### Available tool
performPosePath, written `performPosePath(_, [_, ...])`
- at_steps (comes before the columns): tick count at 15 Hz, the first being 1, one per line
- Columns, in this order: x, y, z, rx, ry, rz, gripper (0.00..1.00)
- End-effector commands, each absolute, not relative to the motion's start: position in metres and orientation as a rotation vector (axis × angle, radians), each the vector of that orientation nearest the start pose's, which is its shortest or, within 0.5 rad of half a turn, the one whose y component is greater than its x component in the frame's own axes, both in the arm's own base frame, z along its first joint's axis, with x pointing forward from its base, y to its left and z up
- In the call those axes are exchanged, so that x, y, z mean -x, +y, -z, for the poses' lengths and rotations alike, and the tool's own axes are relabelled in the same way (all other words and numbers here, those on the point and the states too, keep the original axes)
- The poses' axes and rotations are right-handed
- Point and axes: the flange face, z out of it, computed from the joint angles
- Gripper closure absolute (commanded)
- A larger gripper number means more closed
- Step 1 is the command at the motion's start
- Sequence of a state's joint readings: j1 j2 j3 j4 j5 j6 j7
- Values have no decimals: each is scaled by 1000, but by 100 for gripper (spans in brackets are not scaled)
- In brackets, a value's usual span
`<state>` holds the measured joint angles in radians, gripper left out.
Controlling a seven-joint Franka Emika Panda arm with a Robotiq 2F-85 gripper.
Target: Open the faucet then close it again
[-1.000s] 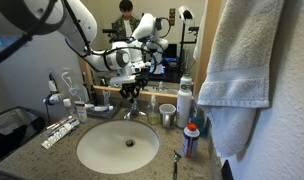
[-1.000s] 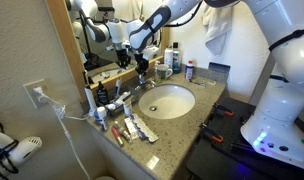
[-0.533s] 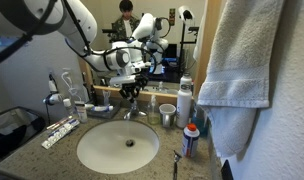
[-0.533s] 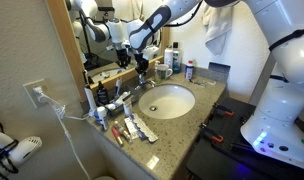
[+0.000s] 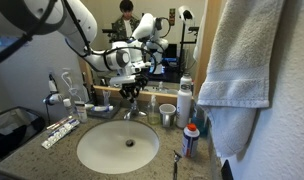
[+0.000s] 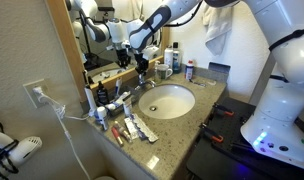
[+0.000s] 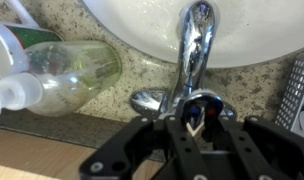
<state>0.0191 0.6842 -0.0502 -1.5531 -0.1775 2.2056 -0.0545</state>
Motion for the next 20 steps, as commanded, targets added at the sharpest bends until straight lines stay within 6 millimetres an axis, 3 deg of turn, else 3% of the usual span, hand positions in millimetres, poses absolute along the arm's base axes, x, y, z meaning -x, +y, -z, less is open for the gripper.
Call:
performPosePath(1, [-693,-25,-309,3306,-176,-28,97])
performPosePath(20, [-671,-41,-258,3221,-60,-127,97])
